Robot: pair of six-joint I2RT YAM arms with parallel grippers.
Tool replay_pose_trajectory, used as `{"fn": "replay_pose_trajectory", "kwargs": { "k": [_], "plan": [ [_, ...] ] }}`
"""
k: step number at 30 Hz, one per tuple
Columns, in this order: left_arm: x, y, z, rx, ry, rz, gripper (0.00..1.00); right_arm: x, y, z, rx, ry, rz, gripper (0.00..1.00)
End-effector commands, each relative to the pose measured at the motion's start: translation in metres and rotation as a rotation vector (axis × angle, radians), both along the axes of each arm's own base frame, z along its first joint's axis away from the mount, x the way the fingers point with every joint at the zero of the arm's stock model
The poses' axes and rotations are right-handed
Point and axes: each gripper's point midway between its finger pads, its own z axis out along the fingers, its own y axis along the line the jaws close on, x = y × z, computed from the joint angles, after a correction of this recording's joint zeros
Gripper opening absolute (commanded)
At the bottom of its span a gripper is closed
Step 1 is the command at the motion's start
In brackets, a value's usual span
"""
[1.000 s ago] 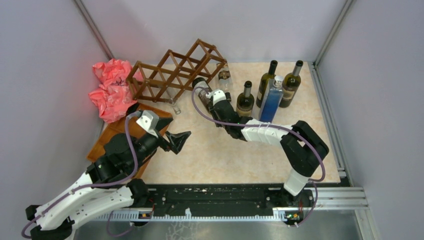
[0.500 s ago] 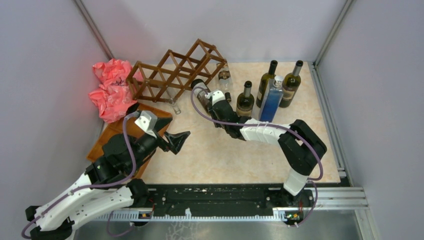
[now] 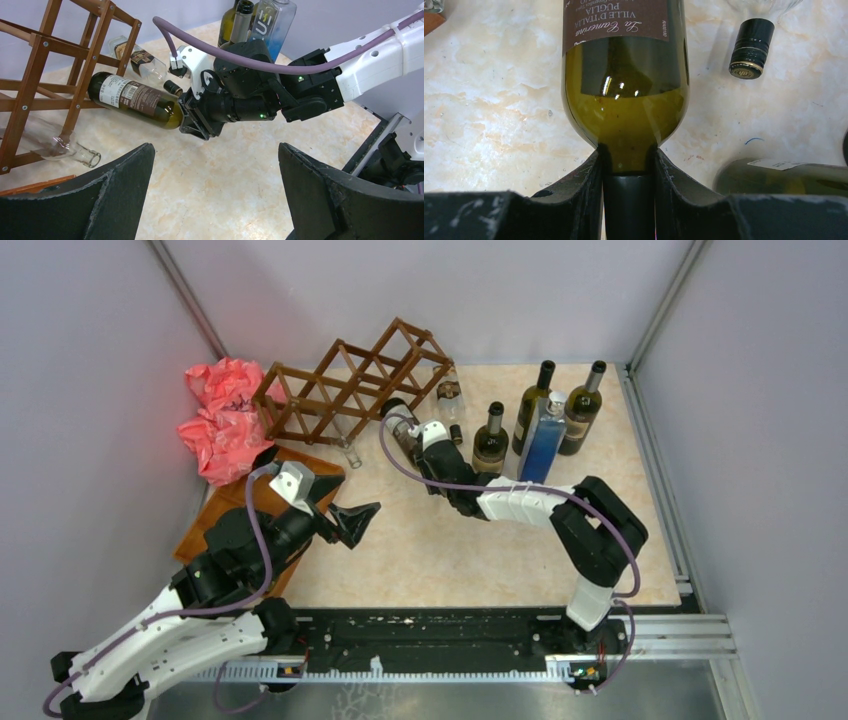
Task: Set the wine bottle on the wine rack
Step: Place the wine bottle in the wine rack.
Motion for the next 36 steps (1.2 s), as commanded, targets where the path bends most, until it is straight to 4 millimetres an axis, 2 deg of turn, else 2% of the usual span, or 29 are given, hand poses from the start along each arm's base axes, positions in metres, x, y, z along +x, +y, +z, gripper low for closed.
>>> {"fn": "replay_pose_trajectory", "kwargs": {
  "k": [1,5,14,21,25,31,36],
  "plan": [
    [-0.002,0.0,0.009,-0.027,-0.017,-0.009,0.99,0.036,0.03,0.083,0.215,-0.205,-0.028,0.0],
    [-0.001,0.001,0.012,-0.029,-0.022,-0.005,0.99,0.039,0.03,0.079,0.207,-0.202,-0.039,0.0],
    [-0.002,0.0,0.012,-0.03,-0.019,-0.009,0.99,0.045,0.031,0.086,0.214,-0.212,-0.067,0.0],
    [-0.003,0.001,0.013,-0.031,-0.015,-0.009,0.99,0.05,0.02,0.096,0.204,-0.238,-0.125,0.0],
    [-0.002,0.0,0.013,-0.033,-0.017,-0.012,0.99,0.05,0.027,0.096,0.208,-0.231,-0.098,0.0],
    [-0.003,-0.002,0.011,-0.035,-0.011,-0.018,0.99,0.053,0.037,0.084,0.207,-0.212,-0.075,0.0],
    [-0.003,-0.002,0.009,-0.034,-0.006,-0.021,0.99,0.056,0.041,0.087,0.196,-0.25,-0.037,0.0]
  ]
}}
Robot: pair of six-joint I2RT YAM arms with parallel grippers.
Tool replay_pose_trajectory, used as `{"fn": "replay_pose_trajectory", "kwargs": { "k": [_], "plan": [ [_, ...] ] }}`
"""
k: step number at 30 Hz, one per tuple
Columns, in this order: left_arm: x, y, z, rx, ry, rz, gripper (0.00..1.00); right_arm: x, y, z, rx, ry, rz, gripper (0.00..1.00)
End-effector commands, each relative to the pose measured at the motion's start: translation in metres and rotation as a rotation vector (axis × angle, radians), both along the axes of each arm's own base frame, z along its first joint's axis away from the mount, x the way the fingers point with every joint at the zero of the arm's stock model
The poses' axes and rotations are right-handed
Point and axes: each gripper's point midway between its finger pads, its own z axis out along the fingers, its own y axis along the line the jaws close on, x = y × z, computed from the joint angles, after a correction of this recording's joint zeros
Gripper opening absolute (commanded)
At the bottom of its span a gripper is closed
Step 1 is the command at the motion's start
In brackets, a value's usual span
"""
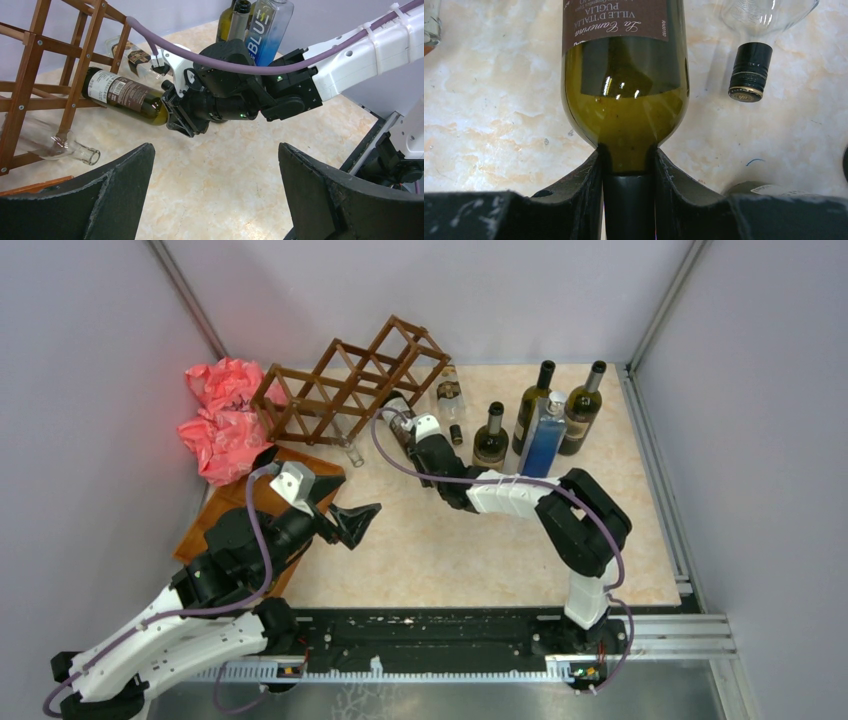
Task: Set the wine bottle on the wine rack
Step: Place the wine bottle in the wine rack.
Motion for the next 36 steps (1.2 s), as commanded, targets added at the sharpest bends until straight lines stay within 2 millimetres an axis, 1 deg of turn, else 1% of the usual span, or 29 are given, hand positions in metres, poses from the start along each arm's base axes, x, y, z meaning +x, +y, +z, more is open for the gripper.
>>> {"fn": "replay_pose_trajectory", "kwargs": {
  "k": [1,3,8,11,16,36],
  "plan": [
    [-0.002,0.0,0.009,-0.034,-0.011,-0.011,0.99,0.033,0.03,0.088,0.198,-0.235,0.013,0.0],
    [-0.002,-0.001,0.009,-0.034,-0.012,-0.013,0.99,0.035,0.032,0.091,0.205,-0.248,0.024,0.0],
    [-0.003,0.0,0.01,-0.034,-0.014,-0.015,0.99,0.039,0.036,0.091,0.207,-0.25,0.031,0.0],
    [-0.004,0.001,0.011,-0.036,-0.014,-0.014,0.99,0.041,0.035,0.089,0.2,-0.252,0.034,0.0],
    [-0.005,0.003,0.011,-0.042,-0.01,-0.01,0.99,0.046,0.034,0.091,0.195,-0.266,0.037,0.0],
    [0.0,-0.005,0.013,-0.029,-0.006,-0.017,0.99,0.052,0.039,0.096,0.217,-0.27,0.089,0.0]
  ]
}}
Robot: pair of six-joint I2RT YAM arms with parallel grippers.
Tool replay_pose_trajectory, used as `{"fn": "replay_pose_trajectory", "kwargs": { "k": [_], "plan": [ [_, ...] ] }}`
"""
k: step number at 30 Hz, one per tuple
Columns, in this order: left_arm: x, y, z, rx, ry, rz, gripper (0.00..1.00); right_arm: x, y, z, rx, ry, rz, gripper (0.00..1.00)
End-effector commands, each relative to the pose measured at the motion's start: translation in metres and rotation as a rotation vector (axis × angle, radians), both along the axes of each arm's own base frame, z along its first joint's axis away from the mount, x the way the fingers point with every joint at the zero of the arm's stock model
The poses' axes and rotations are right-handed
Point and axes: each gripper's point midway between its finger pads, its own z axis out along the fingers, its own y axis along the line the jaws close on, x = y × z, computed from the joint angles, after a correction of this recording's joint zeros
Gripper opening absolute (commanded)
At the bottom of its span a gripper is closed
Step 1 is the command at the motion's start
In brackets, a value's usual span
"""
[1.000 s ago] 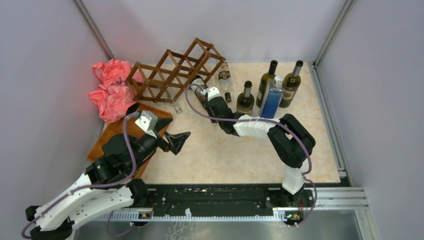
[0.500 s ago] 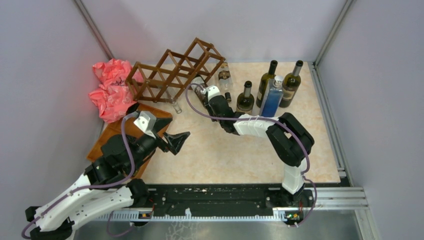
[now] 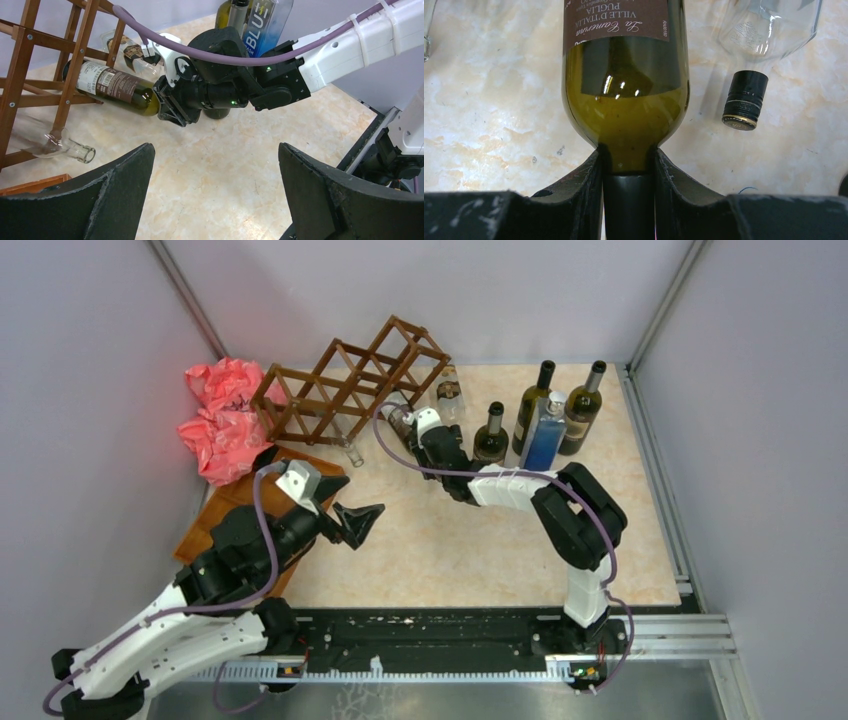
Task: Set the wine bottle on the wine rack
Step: Place the wine bottle in the wine rack.
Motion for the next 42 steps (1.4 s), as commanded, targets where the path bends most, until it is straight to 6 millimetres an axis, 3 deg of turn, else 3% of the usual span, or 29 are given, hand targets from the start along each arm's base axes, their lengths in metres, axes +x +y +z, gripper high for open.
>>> {"fn": "replay_pose_trajectory", "kwargs": {
  "k": [1,42],
  "plan": [
    [-0.001,0.0,0.018,-0.032,-0.03,-0.006,0.99,0.032,0.037,0.098,0.226,-0.235,0.032,0.0],
    [0.004,-0.002,0.017,-0.006,-0.037,0.004,0.99,0.046,0.042,0.104,0.247,-0.229,0.069,0.0]
  ]
}}
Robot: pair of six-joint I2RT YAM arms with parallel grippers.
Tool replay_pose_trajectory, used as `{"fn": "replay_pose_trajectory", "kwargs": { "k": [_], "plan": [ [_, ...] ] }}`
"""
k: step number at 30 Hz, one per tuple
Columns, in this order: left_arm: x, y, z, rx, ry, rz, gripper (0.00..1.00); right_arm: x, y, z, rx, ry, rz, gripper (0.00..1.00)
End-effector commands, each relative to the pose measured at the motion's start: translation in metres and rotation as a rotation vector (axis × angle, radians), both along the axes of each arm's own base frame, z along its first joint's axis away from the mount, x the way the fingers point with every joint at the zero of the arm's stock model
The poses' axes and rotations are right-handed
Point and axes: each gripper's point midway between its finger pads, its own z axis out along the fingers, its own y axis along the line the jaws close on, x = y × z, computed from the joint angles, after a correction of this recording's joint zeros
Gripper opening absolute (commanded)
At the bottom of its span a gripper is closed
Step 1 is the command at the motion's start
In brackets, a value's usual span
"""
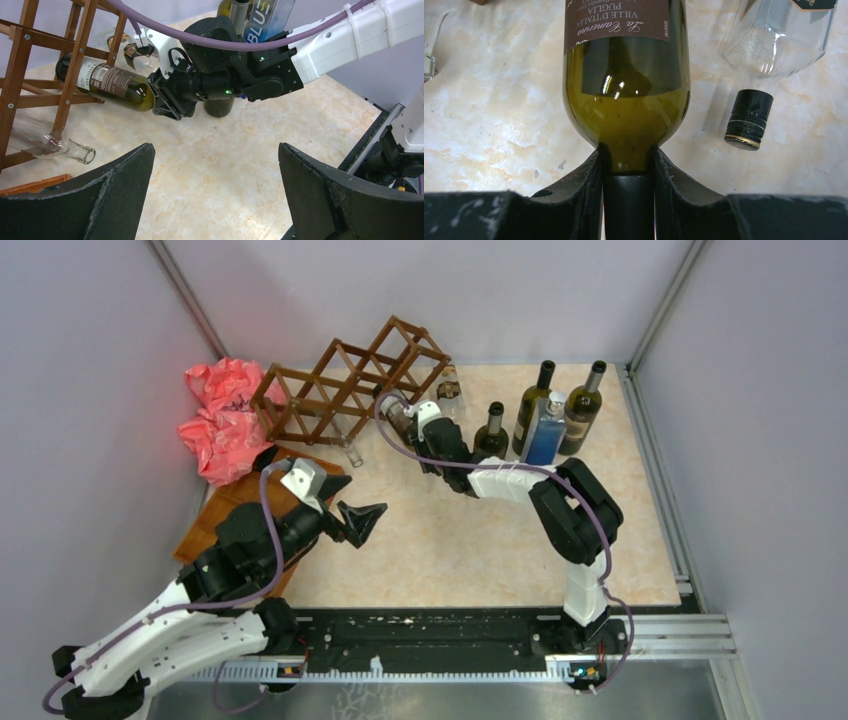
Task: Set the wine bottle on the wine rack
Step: Place the wine bottle in the wine rack.
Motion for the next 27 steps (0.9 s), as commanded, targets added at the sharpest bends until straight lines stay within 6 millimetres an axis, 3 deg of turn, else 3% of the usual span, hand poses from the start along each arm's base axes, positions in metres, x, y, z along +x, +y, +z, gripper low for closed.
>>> {"fn": "replay_pose_trajectory", "kwargs": {
  "k": [1,27],
  "plan": [
    [0.0,0.002,0.02,-0.037,-0.036,0.002,0.99,0.033,0.036,0.102,0.219,-0.245,0.031,0.0],
    [0.002,0.001,0.019,-0.032,-0.032,0.008,0.99,0.039,0.047,0.099,0.228,-0.226,0.043,0.0]
  ]
}}
